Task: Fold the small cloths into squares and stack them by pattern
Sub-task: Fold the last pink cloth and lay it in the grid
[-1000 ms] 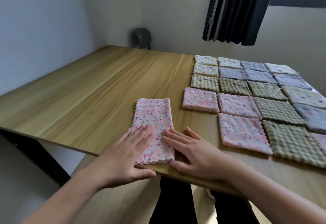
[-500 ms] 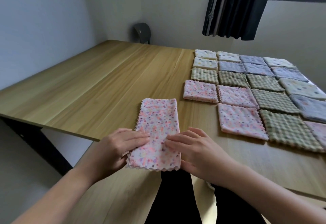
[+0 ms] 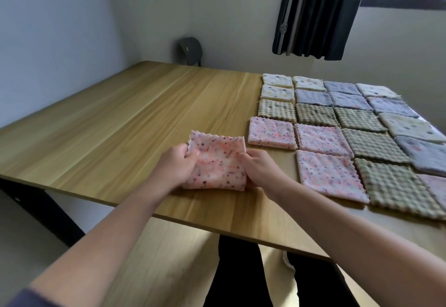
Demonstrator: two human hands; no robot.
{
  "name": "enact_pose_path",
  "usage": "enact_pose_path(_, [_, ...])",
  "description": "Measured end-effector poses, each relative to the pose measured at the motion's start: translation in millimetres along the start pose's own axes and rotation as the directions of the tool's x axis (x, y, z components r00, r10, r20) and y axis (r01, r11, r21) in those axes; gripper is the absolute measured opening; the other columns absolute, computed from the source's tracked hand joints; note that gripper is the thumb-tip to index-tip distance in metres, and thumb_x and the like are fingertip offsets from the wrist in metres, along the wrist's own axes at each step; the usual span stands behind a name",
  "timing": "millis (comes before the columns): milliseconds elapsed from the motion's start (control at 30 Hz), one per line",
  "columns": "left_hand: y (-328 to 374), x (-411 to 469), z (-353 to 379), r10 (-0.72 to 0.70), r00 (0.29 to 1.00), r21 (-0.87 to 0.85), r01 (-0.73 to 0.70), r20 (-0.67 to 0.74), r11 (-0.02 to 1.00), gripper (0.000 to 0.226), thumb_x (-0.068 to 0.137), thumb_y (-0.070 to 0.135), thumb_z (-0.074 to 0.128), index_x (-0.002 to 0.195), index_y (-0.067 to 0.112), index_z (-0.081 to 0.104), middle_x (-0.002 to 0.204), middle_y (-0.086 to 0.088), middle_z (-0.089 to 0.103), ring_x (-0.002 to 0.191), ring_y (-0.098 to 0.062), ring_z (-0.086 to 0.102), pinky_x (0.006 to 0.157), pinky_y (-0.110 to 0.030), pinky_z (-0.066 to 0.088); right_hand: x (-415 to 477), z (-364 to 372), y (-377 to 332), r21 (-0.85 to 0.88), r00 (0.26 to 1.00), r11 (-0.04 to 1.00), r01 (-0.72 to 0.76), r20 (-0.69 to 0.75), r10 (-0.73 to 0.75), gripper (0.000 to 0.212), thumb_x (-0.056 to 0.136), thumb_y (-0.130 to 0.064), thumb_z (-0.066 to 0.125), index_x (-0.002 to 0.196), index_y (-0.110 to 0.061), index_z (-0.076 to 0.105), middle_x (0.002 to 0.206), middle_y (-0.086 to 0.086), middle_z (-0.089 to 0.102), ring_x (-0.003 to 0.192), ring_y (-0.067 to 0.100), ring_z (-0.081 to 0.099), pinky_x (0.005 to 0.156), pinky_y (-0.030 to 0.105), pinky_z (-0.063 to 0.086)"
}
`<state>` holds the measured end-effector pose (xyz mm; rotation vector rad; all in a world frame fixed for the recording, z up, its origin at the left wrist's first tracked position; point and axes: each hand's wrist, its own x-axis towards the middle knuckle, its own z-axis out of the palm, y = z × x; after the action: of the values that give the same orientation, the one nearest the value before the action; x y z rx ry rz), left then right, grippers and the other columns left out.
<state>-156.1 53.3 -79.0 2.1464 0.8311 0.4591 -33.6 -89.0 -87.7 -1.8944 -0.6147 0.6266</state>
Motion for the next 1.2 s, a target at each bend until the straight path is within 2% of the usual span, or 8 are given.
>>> enact_pose_path(133, [7, 13, 7, -0.092, 0.996, 0.199, 0.094, -0.017, 0.975, 0.03, 0.095, 0.023, 0.04, 0.068, 0.012, 0.039, 0.068, -0.001, 0.046, 0.058, -0.016, 0.039, 0.052, -0.031, 0.026, 17, 4, -14, -0.064, 0.981, 0.98, -0.189, 0.033, 0.191, 0.068, 0.096, -0.06, 0.034, 0.109, -0.001, 0.065, 0.092, 0.012, 0.069, 0.087, 0.03, 0.069, 0.083, 0.048, 0.057])
enact_pose_path(300, [6, 10, 14, -0.047, 0.995, 0.416, 0.08, -0.089, 0.906, 0.03, 0.096, 0.022, 0.037, 0.067, 0.016, 0.034, 0.07, 0.0, 0.046, 0.067, -0.023, 0.044, 0.054, -0.032, 0.027, 25, 6, -23, -0.253, 0.965, 0.935, -0.247, 0.019, 0.26, 0.03, 0.1, -0.018, 0.041, 0.11, 0.002, 0.06, 0.097, 0.019, 0.065, 0.083, 0.035, 0.066, 0.073, 0.04, 0.057])
enact_pose_path(467, [5, 7, 20, 0.03, 0.984, 0.546, 0.073, -0.177, 0.835, 0.02, 0.097, 0.022, 0.036, 0.081, 0.013, 0.043, 0.078, -0.003, 0.051, 0.072, -0.027, 0.047, 0.06, -0.031, 0.033, 22, 3, -30, -0.388, 0.975, 0.907, -0.161, 0.083, 0.208, 0.023, 0.091, -0.016, 0.061, 0.07, -0.012, 0.051, 0.067, 0.004, 0.056, 0.05, 0.014, 0.055, 0.043, 0.02, 0.048])
enact_pose_path(700, [7, -1, 23, 0.205, 0.94, 0.683, 0.038, -0.272, 0.73, 0.014, 0.095, 0.026, 0.045, 0.096, 0.012, 0.043, 0.069, -0.001, 0.052, 0.061, -0.027, 0.051, 0.048, -0.028, 0.024, 18, -6, -34, -0.241, 0.941, 0.916, -0.321, 0.033, 0.338, 0.049, 0.1, -0.043, 0.043, 0.1, 0.002, 0.061, 0.08, 0.014, 0.067, 0.065, 0.028, 0.068, 0.065, 0.037, 0.06])
enact_pose_path(833, [6, -5, 26, 0.42, 0.893, 0.696, -0.198, -0.163, 0.691, 0.04, 0.086, 0.021, 0.057, 0.123, 0.005, 0.056, 0.119, -0.017, 0.061, 0.105, -0.035, 0.059, 0.08, -0.043, 0.044, 7, -32, -20, -0.503, 0.977, 0.853, 0.142, -0.068, -0.202, 0.021, 0.096, -0.025, 0.046, 0.111, -0.011, 0.052, 0.098, 0.003, 0.062, 0.086, 0.021, 0.063, 0.07, 0.031, 0.051])
enact_pose_path(900, [12, -10, 32, 0.316, 0.949, 0.658, -0.236, -0.002, 0.715, 0.055, 0.097, 0.03, 0.042, 0.145, 0.007, 0.034, 0.152, -0.016, 0.032, 0.141, -0.03, 0.03, 0.111, -0.047, 0.026, 6, -34, -10, -0.619, 0.896, 0.689, 0.378, 0.056, -0.441, 0.029, 0.096, -0.015, 0.042, 0.124, -0.014, 0.05, 0.121, 0.002, 0.057, 0.113, 0.02, 0.055, 0.085, 0.029, 0.043])
enact_pose_path(1033, [4, -11, 44, 0.086, 0.981, 0.663, -0.182, 0.175, 0.726, 0.064, 0.101, 0.044, 0.016, 0.153, 0.013, -0.005, 0.161, -0.006, -0.009, 0.148, -0.019, -0.008, 0.12, -0.046, -0.003, 15, -21, 5, -0.687, 0.83, 0.466, 0.558, 0.45, -0.331, 0.052, 0.104, -0.027, 0.028, 0.154, -0.019, 0.015, 0.162, -0.005, 0.009, 0.148, 0.009, -0.002, 0.12, 0.037, 0.003])
enact_pose_path(1200, [-1, -7, 35, 0.042, 0.963, 0.702, -0.223, 0.266, 0.676, 0.066, 0.1, 0.048, 0.012, 0.151, 0.015, -0.016, 0.159, -0.002, -0.021, 0.146, -0.015, -0.018, 0.118, -0.048, -0.01, 15, -26, 14, -0.722, 0.847, 0.444, 0.53, 0.475, -0.238, 0.055, 0.104, -0.042, 0.019, 0.154, -0.027, 0.003, 0.16, -0.015, -0.006, 0.144, 0.001, -0.015, 0.12, 0.042, -0.007])
